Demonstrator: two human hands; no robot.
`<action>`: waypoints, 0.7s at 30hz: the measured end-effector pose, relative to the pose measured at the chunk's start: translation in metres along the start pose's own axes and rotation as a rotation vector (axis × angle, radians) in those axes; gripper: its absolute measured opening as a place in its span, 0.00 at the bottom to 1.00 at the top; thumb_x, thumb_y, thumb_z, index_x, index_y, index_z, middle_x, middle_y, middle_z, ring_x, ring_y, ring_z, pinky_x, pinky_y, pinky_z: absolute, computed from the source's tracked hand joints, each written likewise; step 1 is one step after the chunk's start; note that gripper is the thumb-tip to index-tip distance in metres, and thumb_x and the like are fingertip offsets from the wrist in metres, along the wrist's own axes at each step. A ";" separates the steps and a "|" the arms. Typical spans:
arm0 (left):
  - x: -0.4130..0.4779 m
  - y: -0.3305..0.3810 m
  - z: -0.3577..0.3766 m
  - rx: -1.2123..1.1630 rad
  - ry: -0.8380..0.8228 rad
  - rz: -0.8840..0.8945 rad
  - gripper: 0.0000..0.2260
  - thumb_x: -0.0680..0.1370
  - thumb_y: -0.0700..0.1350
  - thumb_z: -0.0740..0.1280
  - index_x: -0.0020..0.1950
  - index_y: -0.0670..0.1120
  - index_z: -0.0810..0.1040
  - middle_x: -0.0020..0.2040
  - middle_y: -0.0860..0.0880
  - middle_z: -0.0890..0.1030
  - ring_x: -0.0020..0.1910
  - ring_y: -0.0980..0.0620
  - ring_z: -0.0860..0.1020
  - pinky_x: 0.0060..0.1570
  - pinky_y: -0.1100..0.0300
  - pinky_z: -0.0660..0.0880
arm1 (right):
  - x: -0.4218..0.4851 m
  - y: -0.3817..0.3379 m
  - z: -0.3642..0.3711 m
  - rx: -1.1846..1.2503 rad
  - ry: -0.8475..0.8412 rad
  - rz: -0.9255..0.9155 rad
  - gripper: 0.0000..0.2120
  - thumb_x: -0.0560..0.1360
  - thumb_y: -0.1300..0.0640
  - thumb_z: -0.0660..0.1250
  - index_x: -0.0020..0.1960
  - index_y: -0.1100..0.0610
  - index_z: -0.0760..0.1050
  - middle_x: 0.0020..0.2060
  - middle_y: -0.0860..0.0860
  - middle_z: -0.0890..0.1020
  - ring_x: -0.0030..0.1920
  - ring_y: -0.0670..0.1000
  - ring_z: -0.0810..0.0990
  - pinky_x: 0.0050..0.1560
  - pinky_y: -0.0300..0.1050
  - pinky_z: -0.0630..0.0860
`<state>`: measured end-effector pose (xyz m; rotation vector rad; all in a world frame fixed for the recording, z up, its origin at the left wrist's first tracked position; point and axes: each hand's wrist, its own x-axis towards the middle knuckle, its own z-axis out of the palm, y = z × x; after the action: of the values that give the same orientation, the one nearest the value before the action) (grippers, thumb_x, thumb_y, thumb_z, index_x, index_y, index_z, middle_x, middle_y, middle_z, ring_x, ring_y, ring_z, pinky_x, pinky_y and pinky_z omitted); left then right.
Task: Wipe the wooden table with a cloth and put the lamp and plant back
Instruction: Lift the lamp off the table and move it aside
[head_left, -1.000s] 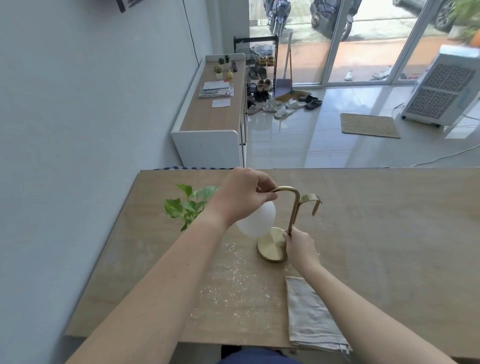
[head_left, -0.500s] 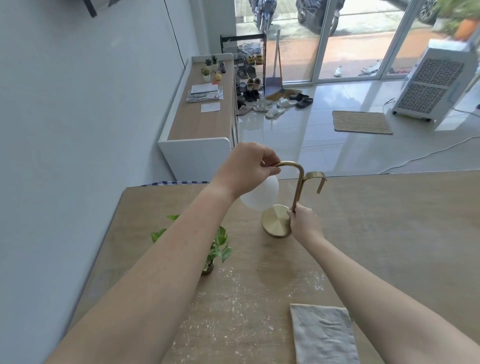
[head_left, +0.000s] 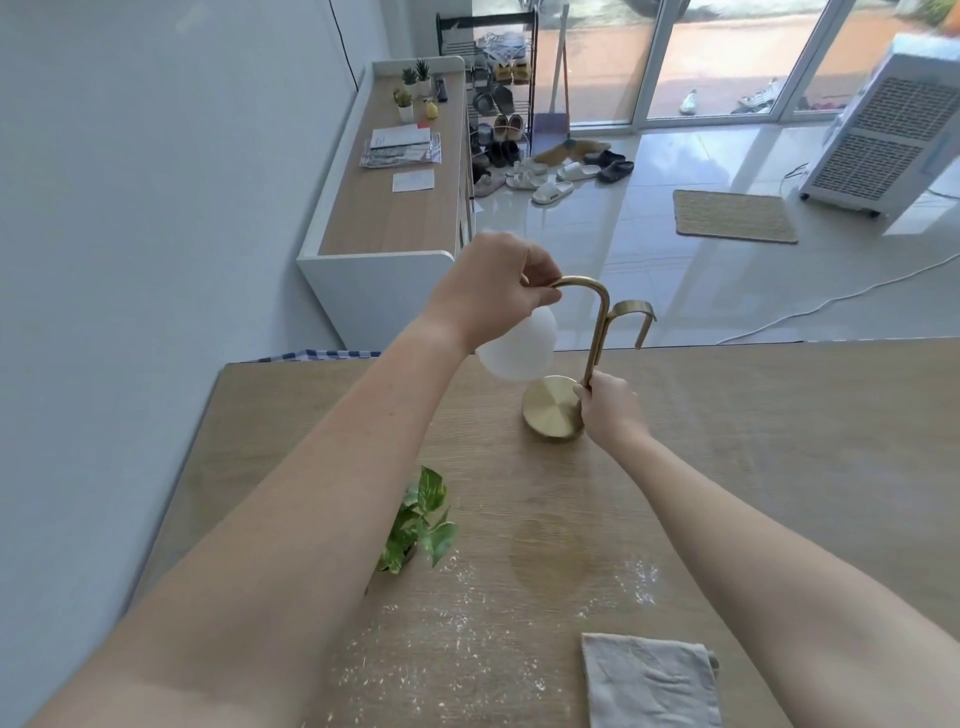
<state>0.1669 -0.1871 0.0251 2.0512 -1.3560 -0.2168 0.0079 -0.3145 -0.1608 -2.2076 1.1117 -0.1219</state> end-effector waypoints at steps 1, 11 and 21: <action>0.000 -0.002 0.001 0.001 -0.002 0.001 0.07 0.77 0.43 0.79 0.54 0.47 0.90 0.45 0.52 0.88 0.42 0.57 0.84 0.54 0.51 0.83 | 0.001 0.001 0.001 -0.004 -0.002 -0.001 0.13 0.87 0.55 0.60 0.51 0.62 0.77 0.44 0.55 0.78 0.46 0.58 0.76 0.46 0.50 0.70; 0.003 0.000 0.015 -0.028 -0.013 -0.029 0.07 0.77 0.44 0.79 0.55 0.49 0.90 0.46 0.52 0.88 0.43 0.56 0.85 0.55 0.50 0.83 | 0.004 0.009 0.008 0.017 -0.034 0.041 0.13 0.87 0.54 0.61 0.52 0.61 0.78 0.48 0.56 0.81 0.49 0.59 0.79 0.47 0.51 0.72; -0.021 0.009 0.010 -0.054 0.003 -0.088 0.12 0.80 0.46 0.76 0.64 0.51 0.87 0.53 0.55 0.87 0.49 0.58 0.85 0.58 0.54 0.82 | -0.018 0.013 -0.006 0.070 -0.107 0.107 0.15 0.85 0.52 0.63 0.64 0.60 0.82 0.59 0.57 0.84 0.59 0.58 0.82 0.55 0.51 0.78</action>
<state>0.1457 -0.1760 0.0184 2.0670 -1.2457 -0.2862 -0.0142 -0.3101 -0.1598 -2.0639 1.1459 0.0029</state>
